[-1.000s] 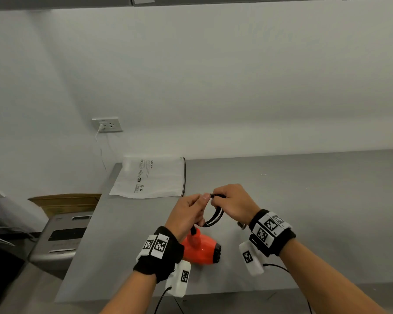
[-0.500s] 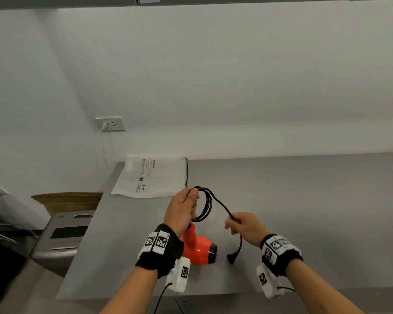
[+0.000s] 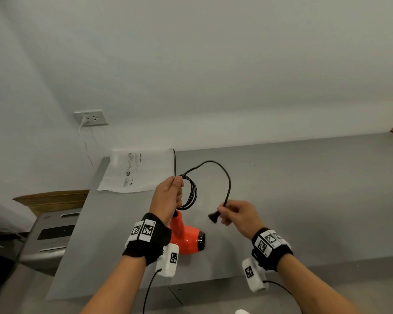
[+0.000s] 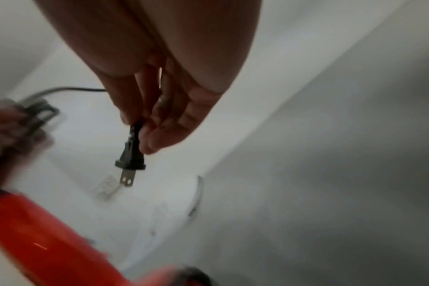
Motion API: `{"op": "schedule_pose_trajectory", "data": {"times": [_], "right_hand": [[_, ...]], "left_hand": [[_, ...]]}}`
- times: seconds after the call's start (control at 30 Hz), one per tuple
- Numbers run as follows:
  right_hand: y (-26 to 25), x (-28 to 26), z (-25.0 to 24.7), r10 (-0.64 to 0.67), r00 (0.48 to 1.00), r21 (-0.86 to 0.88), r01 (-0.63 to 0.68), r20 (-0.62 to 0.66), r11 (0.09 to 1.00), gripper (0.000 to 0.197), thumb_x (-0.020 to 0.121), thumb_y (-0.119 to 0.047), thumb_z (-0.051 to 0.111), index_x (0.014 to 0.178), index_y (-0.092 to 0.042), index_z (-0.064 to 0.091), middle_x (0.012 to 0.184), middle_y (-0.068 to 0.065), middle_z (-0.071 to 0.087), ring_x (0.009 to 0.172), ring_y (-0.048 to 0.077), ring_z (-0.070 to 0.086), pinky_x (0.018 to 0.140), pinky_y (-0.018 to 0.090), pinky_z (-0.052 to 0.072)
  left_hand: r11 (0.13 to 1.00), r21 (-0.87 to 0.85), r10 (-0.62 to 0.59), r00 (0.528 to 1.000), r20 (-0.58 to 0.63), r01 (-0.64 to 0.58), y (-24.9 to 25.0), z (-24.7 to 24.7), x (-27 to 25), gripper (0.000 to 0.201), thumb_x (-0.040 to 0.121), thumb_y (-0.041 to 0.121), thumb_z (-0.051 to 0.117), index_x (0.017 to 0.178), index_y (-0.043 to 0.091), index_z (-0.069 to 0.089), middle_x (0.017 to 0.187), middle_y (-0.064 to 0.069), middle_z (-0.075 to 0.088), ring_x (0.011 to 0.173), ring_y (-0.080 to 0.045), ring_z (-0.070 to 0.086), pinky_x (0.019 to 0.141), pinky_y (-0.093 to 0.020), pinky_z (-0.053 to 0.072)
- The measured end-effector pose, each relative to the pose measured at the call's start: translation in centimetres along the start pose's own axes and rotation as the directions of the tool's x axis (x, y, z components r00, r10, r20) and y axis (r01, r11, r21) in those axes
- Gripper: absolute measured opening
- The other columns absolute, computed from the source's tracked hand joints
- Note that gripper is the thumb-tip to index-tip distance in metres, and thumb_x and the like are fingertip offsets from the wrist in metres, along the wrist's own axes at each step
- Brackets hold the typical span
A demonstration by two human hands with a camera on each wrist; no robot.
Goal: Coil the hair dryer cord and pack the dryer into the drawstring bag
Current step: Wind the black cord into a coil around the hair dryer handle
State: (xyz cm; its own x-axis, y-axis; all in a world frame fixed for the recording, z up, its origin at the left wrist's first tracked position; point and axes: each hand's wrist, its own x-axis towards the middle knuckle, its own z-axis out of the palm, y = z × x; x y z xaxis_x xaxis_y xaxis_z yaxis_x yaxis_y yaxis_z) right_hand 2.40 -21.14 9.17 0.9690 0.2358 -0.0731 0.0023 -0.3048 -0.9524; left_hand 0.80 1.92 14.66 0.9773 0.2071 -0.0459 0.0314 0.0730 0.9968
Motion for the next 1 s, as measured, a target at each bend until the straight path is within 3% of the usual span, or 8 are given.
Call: {"op": "schedule_pose_trajectory", "data": {"times": [0.1,0.37,0.47,0.57,0.67,0.83,1.0], "right_hand": [[-6.4,0.2,0.6,-0.204,0.969,0.162,0.226,-0.141,0.961,0.005,0.089,-0.003,0.07,0.089,0.002,0.072,0.07,0.018,0.071,0.06,0.029,0.068,0.059,0.036,0.059],[-10.1,-0.6,1.9,-0.528,0.831,-0.138,0.511,-0.175,0.849,0.008,0.089,-0.012,0.073,0.084,-0.006,0.07,0.068,0.0,0.07,0.059,0.016,0.067,0.057,0.033,0.059],[-10.7,0.0,2.4,-0.569,0.81,-0.169,0.546,-0.146,0.821,0.007,0.089,-0.012,0.072,0.084,-0.008,0.07,0.069,-0.007,0.068,0.061,0.011,0.065,0.059,0.026,0.055],[-10.2,1.0,3.4,-0.545,0.834,-0.182,0.526,-0.082,0.831,0.006,0.089,-0.014,0.071,0.085,-0.01,0.07,0.073,-0.009,0.069,0.064,0.007,0.065,0.063,0.021,0.052],[-9.8,1.1,4.0,-0.553,0.832,-0.177,0.539,-0.038,0.824,0.004,0.09,-0.014,0.071,0.088,-0.01,0.07,0.075,-0.004,0.071,0.066,0.009,0.066,0.064,0.023,0.054],[-10.5,0.6,4.7,-0.657,0.751,-0.323,0.639,0.064,0.698,0.009,0.093,-0.015,0.066,0.088,-0.007,0.066,0.073,0.001,0.063,0.063,0.013,0.055,0.061,0.027,0.048],[-9.5,1.8,4.0,-0.624,0.775,-0.412,0.602,0.097,0.684,0.011,0.094,-0.016,0.063,0.088,-0.007,0.065,0.073,-0.001,0.059,0.06,0.01,0.047,0.058,0.028,0.044]], "left_hand": [[1.0,-0.004,0.0,1.0,0.008,0.0,0.0,0.3,0.1,0.029,0.106,0.023,0.044,0.082,0.01,0.051,0.057,0.007,0.026,0.047,-0.009,0.019,0.04,-0.02,0.02],[1.0,-0.02,-0.007,1.0,-0.015,0.006,0.2,0.0,0.0,0.03,0.106,0.025,0.045,0.081,0.011,0.051,0.057,0.007,0.026,0.047,-0.009,0.02,0.04,-0.02,0.021],[0.999,-0.039,-0.003,1.0,-0.005,0.003,0.2,0.2,-0.2,0.03,0.106,0.024,0.045,0.079,0.012,0.05,0.057,0.006,0.025,0.048,-0.009,0.019,0.041,-0.02,0.02],[0.997,-0.074,0.001,1.0,-0.011,-0.001,0.2,0.4,-0.4,0.031,0.106,0.023,0.045,0.077,0.013,0.051,0.057,0.006,0.024,0.048,-0.009,0.018,0.04,-0.02,0.02],[0.998,-0.06,-0.006,0.999,-0.041,0.003,0.2,0.1,-0.3,0.031,0.106,0.024,0.045,0.079,0.011,0.051,0.057,0.007,0.028,0.048,-0.009,0.02,0.041,-0.021,0.021],[0.998,-0.057,-0.015,0.998,-0.055,0.012,0.4,-0.1,-0.4,0.033,0.106,0.025,0.046,0.076,0.012,0.05,0.053,0.007,0.035,0.047,-0.009,0.024,0.042,-0.023,0.021],[0.998,-0.055,-0.017,0.994,-0.104,0.011,0.6,-0.4,-0.2,0.03,0.106,0.024,0.044,0.081,0.009,0.049,0.055,0.008,0.027,0.047,-0.008,0.02,0.04,-0.021,0.02]]}}
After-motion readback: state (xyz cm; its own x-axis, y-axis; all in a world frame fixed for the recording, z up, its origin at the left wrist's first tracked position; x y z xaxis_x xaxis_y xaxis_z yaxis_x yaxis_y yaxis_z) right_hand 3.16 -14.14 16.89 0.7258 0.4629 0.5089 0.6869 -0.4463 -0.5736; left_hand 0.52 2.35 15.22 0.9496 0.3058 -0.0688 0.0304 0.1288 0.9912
